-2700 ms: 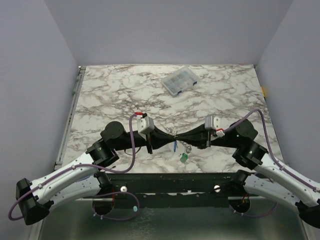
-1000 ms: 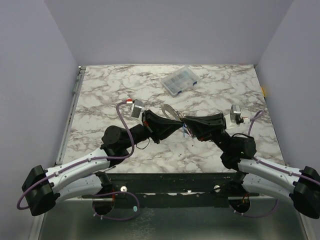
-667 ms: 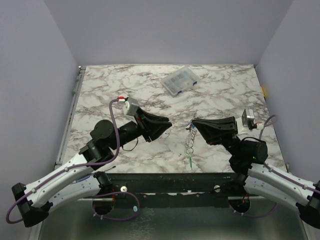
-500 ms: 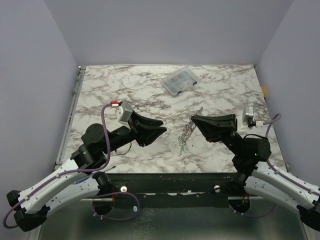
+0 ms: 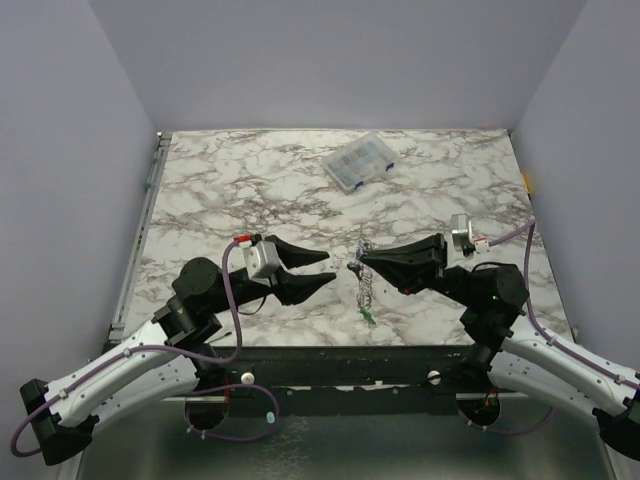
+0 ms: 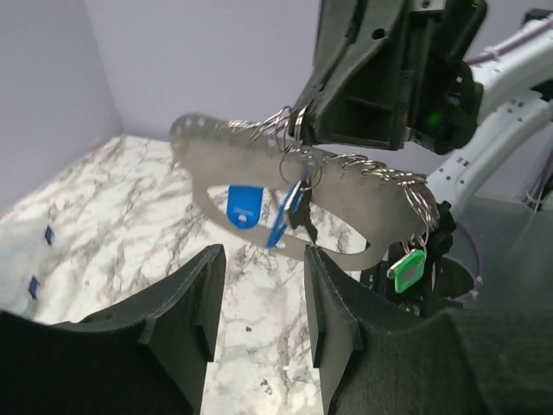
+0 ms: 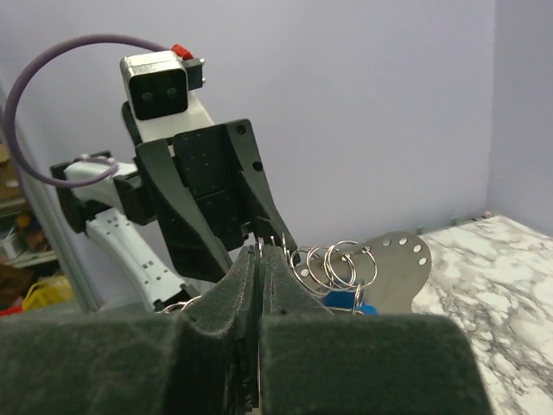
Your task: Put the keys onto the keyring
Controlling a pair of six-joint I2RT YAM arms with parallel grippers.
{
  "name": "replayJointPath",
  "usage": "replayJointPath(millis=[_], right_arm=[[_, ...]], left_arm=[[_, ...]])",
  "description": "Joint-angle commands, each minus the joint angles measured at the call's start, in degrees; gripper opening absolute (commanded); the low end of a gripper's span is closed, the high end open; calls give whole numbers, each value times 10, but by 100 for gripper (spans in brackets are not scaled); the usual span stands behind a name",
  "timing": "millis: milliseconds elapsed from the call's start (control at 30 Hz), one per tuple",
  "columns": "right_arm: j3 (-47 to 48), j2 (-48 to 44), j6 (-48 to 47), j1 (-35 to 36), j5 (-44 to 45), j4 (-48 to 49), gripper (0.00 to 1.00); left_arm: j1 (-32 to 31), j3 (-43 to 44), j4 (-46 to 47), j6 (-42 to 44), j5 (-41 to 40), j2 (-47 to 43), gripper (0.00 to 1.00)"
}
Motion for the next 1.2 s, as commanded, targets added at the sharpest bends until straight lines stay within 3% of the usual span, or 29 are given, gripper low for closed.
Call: replayJointPath(millis=[0,100,233,367,600,867,1167], right_arm=[[21,-5,-5,2,-106,30,1],[24,3,4,2,-170,54,1],[37,25,18,2,-208,75,1],[47,41,19,2,-205,81,1],[48,55,27,2,-166,107,1],[29,53,60,2,-79,178,1],[37,68,59,2,-94,178,1]], left_arm=[[0,19,46,72,117,11,43],[0,24,69,48,158,13,37],[-3,15,120,2,188,3,38],[-5,17,128,-16,189,-4,38],[-13,2,144,-33,167,2,31],[-17,-40,147,-11,74,1,48],[-35,-58,200,-8,48,35,52]])
